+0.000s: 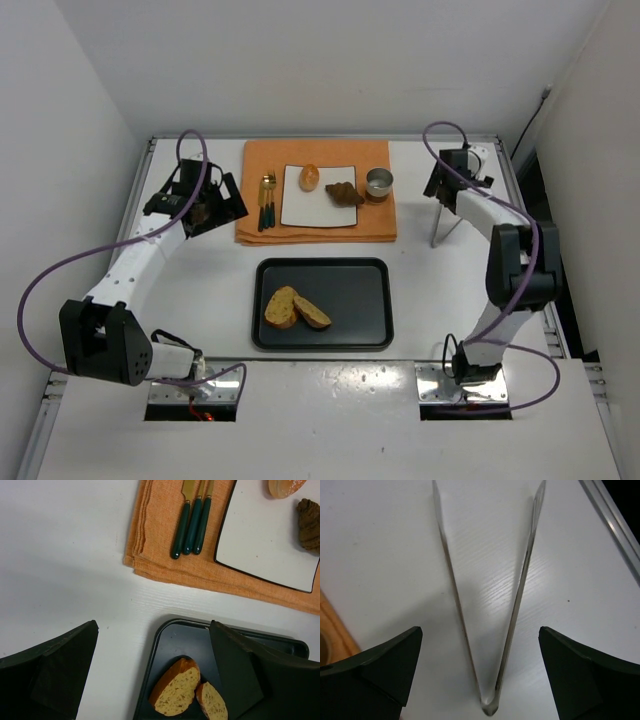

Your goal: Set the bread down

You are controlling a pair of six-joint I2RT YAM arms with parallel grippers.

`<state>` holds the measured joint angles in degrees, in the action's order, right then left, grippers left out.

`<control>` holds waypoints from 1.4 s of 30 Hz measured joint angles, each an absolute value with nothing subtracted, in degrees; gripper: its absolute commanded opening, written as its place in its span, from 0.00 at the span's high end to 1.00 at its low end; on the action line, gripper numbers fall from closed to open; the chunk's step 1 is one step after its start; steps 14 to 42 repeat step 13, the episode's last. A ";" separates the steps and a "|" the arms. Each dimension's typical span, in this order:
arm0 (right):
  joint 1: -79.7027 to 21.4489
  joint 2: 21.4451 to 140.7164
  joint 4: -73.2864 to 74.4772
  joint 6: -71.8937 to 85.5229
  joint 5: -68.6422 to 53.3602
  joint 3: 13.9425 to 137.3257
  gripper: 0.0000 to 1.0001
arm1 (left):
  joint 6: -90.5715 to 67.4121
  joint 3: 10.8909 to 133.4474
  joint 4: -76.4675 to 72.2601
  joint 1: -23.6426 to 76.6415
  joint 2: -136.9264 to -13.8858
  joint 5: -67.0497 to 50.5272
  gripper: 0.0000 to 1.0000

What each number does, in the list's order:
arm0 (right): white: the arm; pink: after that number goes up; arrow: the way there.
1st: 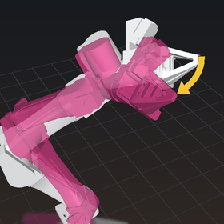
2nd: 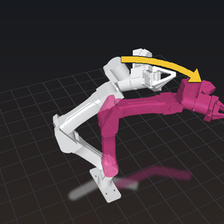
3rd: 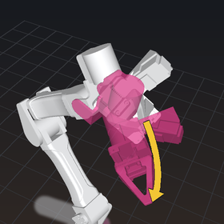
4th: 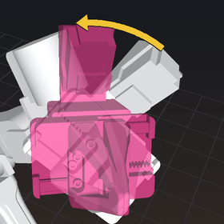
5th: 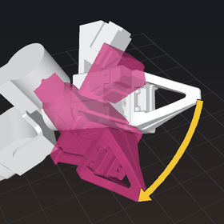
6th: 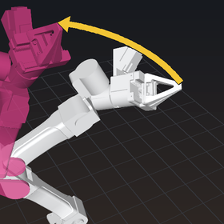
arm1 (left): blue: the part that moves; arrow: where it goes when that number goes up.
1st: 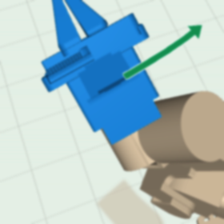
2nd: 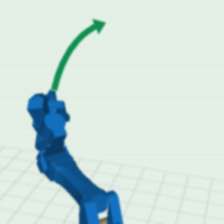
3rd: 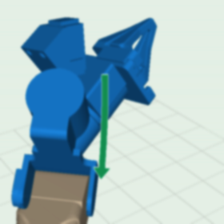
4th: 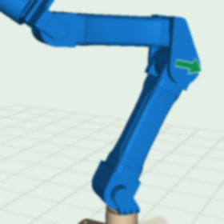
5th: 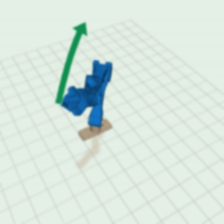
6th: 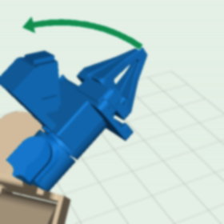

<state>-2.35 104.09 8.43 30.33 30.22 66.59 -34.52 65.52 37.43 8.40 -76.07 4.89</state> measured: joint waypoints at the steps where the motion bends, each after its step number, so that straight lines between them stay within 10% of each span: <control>1: -2.37 102.15 9.93 30.52 29.98 66.92 0.00 | -34.52 65.52 37.43 8.40 -76.07 4.73 0.00; 13: -3.51 77.34 23.62 34.89 31.33 62.57 0.00 | -34.50 66.70 37.60 8.40 -76.07 4.08 0.00; 42: -3.51 77.34 23.62 34.89 31.33 62.57 0.00 | -34.50 66.70 37.60 8.40 -76.07 4.08 0.00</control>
